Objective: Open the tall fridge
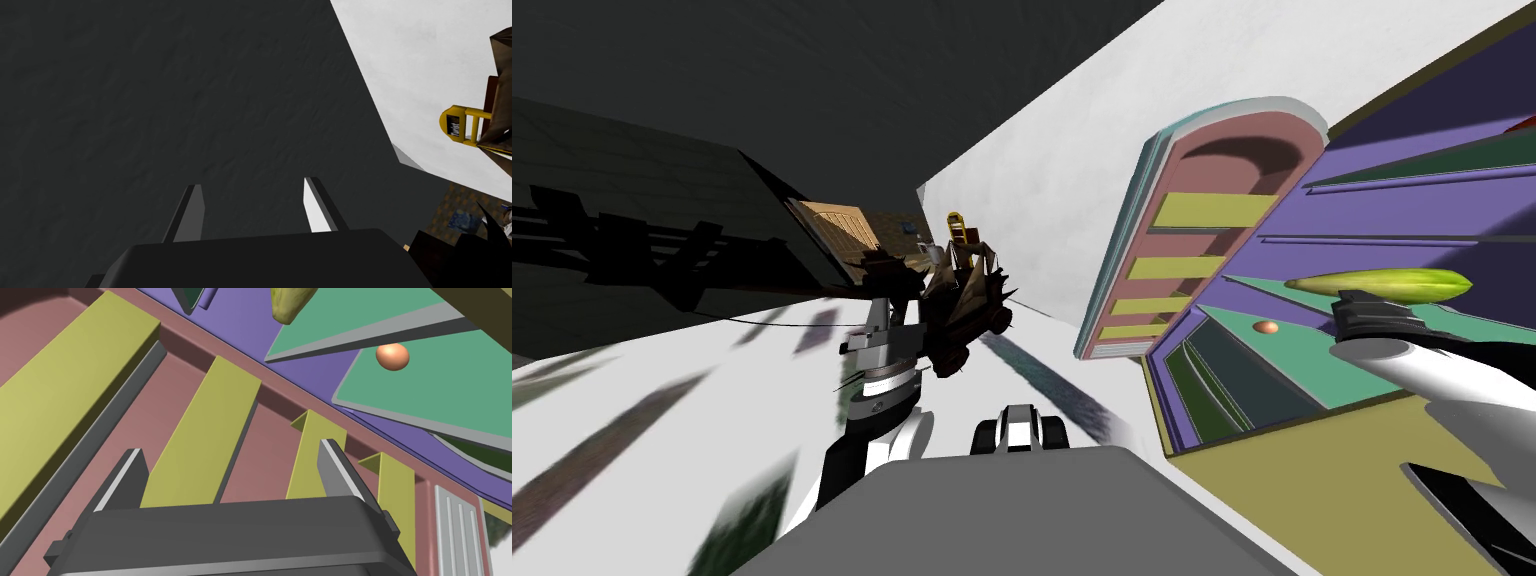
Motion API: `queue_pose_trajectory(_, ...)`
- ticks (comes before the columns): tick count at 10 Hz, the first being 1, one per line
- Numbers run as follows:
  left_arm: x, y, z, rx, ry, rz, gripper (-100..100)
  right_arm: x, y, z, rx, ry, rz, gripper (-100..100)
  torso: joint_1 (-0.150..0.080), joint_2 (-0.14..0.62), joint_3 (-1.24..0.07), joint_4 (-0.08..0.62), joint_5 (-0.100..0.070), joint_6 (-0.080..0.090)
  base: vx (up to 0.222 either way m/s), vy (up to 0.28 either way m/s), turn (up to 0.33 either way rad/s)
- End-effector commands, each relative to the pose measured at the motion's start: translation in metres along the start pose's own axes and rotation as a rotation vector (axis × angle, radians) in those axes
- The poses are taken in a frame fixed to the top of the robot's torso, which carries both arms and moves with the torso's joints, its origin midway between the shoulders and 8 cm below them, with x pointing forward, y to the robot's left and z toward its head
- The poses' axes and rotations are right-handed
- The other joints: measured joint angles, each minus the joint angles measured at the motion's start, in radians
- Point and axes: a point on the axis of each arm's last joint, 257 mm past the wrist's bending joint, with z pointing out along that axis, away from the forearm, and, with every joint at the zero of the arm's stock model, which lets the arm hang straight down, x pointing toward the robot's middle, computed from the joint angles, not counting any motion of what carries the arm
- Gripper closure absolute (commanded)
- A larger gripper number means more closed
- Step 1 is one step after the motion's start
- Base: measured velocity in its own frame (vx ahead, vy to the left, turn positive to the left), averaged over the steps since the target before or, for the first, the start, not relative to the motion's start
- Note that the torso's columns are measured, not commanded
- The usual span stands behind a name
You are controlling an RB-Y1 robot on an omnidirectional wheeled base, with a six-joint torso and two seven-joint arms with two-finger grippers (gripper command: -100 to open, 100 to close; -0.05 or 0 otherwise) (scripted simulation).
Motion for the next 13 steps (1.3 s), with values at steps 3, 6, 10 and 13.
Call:
queue_pose_trajectory(3, 0.0, 0.0, 0.0, 0.0, 0.0, 0.0, 0, 0.006, -0.003, 0.0, -0.006, 0.006, 0.032, -100, -0.002, 0.001, 0.001, 0.0, -0.001, 0.002, -0.004, 0.017, -0.022)
queue_pose_trajectory(6, 0.0, 0.0, 0.0, 0.0, 0.0, 0.0, 0, 0.026, -0.003, 0.002, -0.027, 0.025, 0.062, -100, 0.0, 0.0, 0.001, 0.0, 0.0, 0.002, -0.016, 0.037, 0.121)
queue_pose_trajectory(10, 0.0, 0.0, 0.0, 0.0, 0.0, 0.0, 0, -0.023, 0.007, 0.003, -0.047, -0.066, 0.006, -100, -0.003, 0.0, 0.0, 0.0, -0.001, 0.001, 0.001, 0.001, -0.008)
queue_pose_trajectory(13, 0.0, 0.0, 0.0, 0.0, 0.0, 0.0, 0, 0.037, -0.005, 0.002, -0.021, 0.045, 0.088, -100, -0.001, 0.001, 0.001, 0.001, 0.0, 0.002, 0.0, 0.0, -0.004)
